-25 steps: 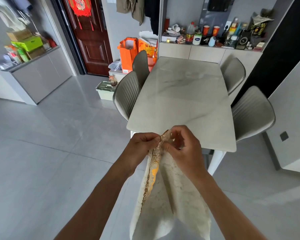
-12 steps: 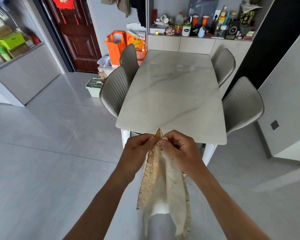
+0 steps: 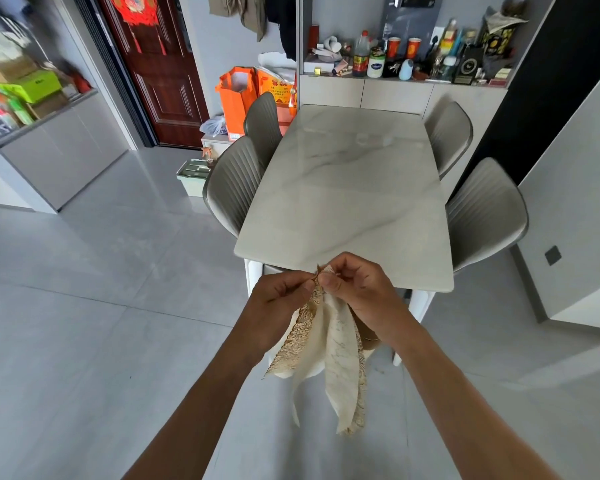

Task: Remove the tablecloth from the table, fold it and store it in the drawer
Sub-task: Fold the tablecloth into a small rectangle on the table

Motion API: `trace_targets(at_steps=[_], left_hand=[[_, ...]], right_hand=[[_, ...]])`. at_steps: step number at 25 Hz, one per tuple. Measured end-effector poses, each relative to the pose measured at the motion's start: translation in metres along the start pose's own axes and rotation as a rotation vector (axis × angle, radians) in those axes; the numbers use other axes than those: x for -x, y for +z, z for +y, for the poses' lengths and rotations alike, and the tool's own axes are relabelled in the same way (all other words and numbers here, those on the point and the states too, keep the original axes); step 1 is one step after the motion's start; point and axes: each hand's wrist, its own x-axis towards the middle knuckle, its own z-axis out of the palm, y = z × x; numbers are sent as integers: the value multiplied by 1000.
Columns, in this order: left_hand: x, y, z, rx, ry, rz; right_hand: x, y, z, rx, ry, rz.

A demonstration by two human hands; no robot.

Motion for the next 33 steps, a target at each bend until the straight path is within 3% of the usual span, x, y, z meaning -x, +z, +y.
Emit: trace_targets(at_steps=[5, 9, 16, 23, 27, 31, 33], left_hand=[[11, 9, -4, -102, -67, 0], [18, 19, -12, -288, -47, 190], [26, 29, -16, -278, -6, 277], [21, 36, -14, -282, -89, 276], [25, 41, -3, -259, 4, 311], [23, 25, 11, -147, 95, 428], [19, 14, 17, -133, 114, 429]], right_hand=[[12, 7, 5, 44, -33, 140], [19, 13, 4, 66, -4, 154], [29, 13, 2, -66, 26, 181], [36, 10, 6, 49, -78, 169], [43, 1, 7, -29, -111, 134], [53, 6, 42, 425, -39, 138], [48, 16, 55, 494, -77, 214]])
